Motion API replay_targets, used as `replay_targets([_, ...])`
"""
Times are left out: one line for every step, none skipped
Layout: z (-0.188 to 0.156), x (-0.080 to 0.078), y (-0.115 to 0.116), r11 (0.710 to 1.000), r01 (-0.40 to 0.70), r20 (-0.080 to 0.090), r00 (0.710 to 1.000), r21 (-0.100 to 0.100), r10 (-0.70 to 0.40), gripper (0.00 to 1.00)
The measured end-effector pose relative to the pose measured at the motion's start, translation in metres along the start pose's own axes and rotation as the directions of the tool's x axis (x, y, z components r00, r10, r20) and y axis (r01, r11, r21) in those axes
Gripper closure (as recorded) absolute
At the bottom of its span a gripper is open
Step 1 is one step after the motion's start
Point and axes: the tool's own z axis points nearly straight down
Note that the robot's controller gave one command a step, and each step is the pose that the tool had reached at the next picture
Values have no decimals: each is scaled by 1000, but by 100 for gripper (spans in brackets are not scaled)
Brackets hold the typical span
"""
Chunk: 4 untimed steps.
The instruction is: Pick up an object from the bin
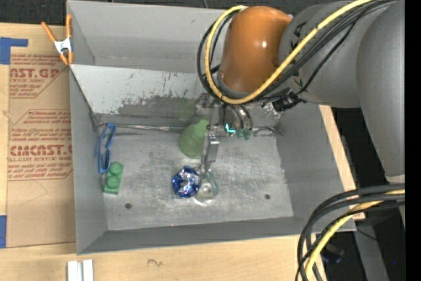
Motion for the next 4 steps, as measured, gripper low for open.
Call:
replay_targets([17,15,6,997,73,22,997,-1,-73,0])
replay_targets([38,72,16,941,337,0,941,1,-337,0])
replay_targets([48,66,8,864,504,2,864,2,-504,0])
replay_targets([89,54,13,773,635,8,773,4,-635,0])
